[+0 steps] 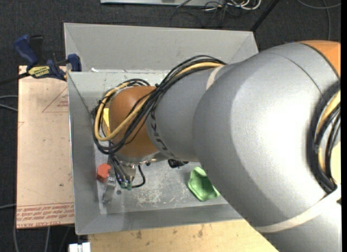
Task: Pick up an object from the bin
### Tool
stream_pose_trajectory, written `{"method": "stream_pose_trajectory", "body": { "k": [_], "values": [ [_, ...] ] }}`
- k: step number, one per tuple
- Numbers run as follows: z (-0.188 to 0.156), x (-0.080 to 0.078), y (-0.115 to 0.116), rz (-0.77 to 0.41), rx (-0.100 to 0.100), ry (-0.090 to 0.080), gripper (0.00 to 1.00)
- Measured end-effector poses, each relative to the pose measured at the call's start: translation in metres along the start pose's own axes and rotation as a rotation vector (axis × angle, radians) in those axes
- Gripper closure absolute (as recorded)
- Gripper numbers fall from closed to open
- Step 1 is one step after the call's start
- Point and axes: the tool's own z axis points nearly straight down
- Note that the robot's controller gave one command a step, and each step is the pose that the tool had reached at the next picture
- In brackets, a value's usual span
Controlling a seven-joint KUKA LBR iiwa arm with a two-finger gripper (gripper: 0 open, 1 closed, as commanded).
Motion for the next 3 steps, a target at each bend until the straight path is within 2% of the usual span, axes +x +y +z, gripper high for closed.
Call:
{"method": "stream_pose_trajectory", "body": {
  "k": [1, 2, 3],
  "values": [
    [0.000, 0.000, 0.000, 0.000, 0.000, 0.000, 1.00],
    [-0.035, -0.001, 0.000, 0.000, -0.002, -0.003, 1.00],
    [-0.035, -0.001, 0.001, 0.000, 0.000, -0.001, 1.00]
  ]
}}
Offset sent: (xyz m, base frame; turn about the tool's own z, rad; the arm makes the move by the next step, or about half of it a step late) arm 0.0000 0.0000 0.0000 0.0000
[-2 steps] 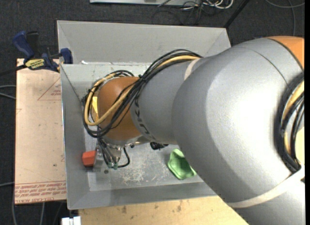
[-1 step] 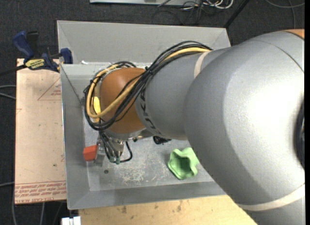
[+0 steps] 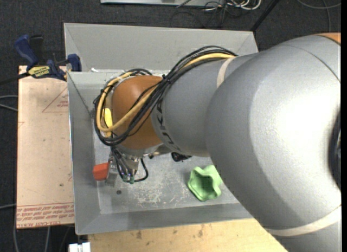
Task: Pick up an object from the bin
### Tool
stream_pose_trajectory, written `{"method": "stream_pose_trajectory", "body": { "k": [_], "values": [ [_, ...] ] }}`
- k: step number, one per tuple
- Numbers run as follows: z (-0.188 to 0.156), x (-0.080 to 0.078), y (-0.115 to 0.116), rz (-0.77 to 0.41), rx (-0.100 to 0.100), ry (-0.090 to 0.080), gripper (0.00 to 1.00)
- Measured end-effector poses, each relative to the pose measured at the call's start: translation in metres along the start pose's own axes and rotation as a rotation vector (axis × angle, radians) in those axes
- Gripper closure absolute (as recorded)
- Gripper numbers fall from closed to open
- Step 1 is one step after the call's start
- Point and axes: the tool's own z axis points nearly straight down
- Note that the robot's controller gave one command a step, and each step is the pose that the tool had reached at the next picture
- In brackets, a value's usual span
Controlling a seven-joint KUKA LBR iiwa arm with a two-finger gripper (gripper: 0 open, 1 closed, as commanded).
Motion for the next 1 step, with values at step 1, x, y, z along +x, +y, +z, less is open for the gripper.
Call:
{"method": "stream_pose_trajectory", "body": {
  "k": [1],
  "values": [
    [-0.0094, -0.0003, -0.0001, 0.000, -0.001, 0.000, 1.00]
  ]
}}
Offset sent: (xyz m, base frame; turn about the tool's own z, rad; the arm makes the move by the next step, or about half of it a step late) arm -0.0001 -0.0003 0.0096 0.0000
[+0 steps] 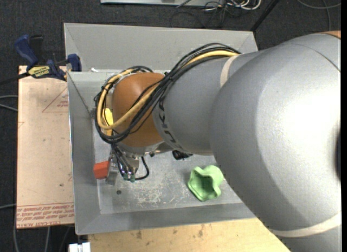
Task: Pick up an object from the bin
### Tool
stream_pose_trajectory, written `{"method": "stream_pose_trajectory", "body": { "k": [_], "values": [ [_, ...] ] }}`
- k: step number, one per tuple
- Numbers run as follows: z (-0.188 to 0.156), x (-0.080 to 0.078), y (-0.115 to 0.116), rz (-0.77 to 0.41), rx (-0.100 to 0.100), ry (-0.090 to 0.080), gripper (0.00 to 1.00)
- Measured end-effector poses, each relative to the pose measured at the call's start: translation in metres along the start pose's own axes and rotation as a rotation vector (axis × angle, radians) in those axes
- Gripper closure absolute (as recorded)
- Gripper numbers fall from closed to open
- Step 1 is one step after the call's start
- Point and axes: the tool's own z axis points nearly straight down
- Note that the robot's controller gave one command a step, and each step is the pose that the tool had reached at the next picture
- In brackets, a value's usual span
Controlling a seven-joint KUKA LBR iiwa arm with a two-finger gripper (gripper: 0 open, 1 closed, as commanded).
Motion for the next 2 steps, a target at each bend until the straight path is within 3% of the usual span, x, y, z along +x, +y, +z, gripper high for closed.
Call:
{"method": "stream_pose_trajectory", "body": {
  "k": [2],
  "values": [
    [-0.065, -0.002, 0.001, -0.002, -0.002, -0.003, 1.00]
  ]
}}
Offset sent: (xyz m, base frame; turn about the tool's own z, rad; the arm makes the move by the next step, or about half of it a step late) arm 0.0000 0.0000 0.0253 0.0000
